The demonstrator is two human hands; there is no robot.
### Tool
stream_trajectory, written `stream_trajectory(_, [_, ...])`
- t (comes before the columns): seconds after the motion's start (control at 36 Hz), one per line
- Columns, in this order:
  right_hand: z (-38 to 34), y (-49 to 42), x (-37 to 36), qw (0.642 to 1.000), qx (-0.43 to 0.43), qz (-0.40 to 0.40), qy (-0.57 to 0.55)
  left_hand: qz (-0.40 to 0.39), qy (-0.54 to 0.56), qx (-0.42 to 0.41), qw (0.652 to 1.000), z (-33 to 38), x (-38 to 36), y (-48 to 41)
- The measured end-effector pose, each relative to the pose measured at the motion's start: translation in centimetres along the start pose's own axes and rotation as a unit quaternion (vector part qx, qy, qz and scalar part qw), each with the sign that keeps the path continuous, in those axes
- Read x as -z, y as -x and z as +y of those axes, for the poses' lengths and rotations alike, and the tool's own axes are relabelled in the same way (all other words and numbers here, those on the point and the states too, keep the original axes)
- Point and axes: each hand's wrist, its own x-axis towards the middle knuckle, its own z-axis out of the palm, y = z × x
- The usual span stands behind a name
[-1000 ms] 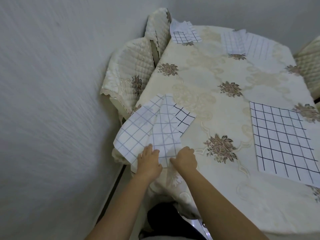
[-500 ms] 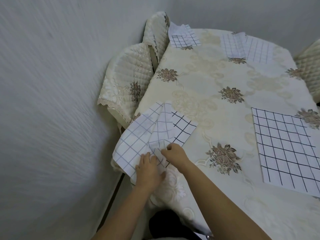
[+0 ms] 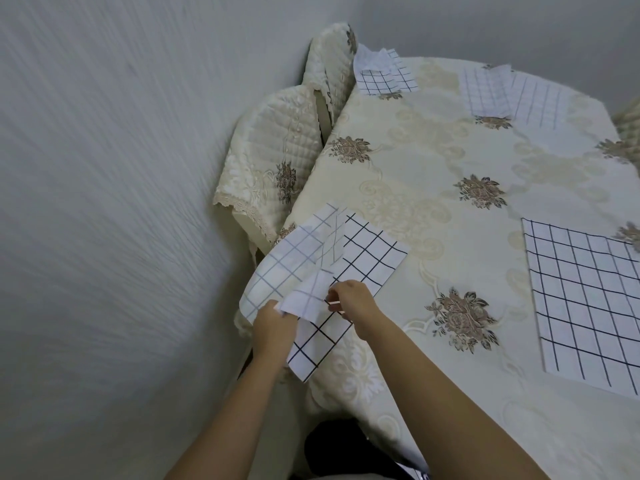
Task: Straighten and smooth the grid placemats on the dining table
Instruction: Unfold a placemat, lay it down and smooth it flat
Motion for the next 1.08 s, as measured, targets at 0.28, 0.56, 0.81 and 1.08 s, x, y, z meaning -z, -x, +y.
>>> stream_trajectory(0.28, [1.5, -1.3, 1.0, 0.989, -0.076, 0.125, 0.024, 0.064, 0.047, 0.139, 0.987, -2.4, 2.3, -1.5])
stream_trajectory(0.56, [2.7, -2.3, 1.3, 0.984, -0.102, 0.146, -0.021, 0.049, 0.113, 0.145, 0.982, -3.0, 2.7, -1.7])
stream_trajectory(0.81, [3.6, -1.9, 2.1, 0.989, -0.081, 0.117, -0.034, 0.059, 0.144, 0.122, 0.980, -2.9, 2.0, -1.1])
stream_trajectory(1.08, [3.2, -1.5, 1.3, 0.996, -0.067, 0.055, -0.018, 0.050, 0.154, 0.098, 0.982, -2.1, 1.8, -1.0])
